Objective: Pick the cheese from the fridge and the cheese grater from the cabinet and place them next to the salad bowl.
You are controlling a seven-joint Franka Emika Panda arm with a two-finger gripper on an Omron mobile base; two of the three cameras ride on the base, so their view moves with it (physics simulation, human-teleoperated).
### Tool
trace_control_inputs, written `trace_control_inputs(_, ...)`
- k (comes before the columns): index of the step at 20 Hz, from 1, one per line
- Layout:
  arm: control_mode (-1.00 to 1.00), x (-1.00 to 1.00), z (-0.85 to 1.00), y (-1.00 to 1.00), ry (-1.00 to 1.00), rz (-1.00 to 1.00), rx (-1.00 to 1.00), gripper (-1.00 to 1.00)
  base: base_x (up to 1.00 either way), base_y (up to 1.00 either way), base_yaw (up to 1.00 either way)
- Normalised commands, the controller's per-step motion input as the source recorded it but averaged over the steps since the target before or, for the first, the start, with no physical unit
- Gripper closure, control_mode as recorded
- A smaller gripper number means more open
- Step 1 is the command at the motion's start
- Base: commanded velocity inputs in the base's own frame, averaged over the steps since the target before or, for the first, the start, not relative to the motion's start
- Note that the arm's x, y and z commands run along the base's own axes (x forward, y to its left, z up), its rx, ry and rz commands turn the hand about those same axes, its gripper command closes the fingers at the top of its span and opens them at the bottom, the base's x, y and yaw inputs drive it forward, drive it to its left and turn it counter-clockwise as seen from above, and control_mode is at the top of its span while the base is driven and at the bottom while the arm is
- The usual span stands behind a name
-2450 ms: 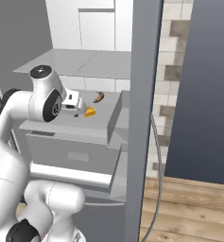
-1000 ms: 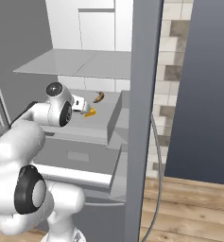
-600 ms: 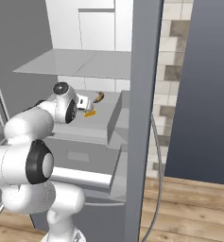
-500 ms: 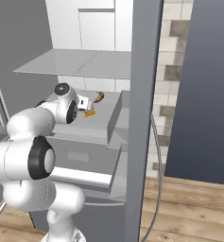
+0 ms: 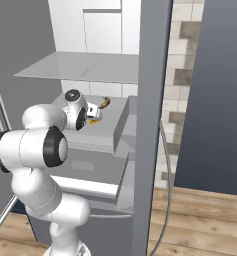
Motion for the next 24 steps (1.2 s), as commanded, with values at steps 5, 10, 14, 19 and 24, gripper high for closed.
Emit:
trace_control_inputs(5,-1.0,0.38,-0.25,0.06,0.07,0.0,0.0,-1.0,0.0,0.0,0.0)
trace_control_inputs(10,-1.0,0.36,-0.17,0.07,0.0,0.0,0.0,-1.0,0.0,0.0,0.0)
trace_control_inputs(14,-1.0,0.39,-0.15,0.07,0.0,0.0,0.0,-1.0,0.0,0.0,0.0)
trace_control_inputs(19,-1.0,0.4,-0.16,0.04,0.0,0.0,0.0,-1.0,0.0,0.0,0.0)
trace_control_inputs(24,-1.0,0.34,-0.15,0.0,0.0,0.0,0.0,-1.0,0.0,0.0,0.0)
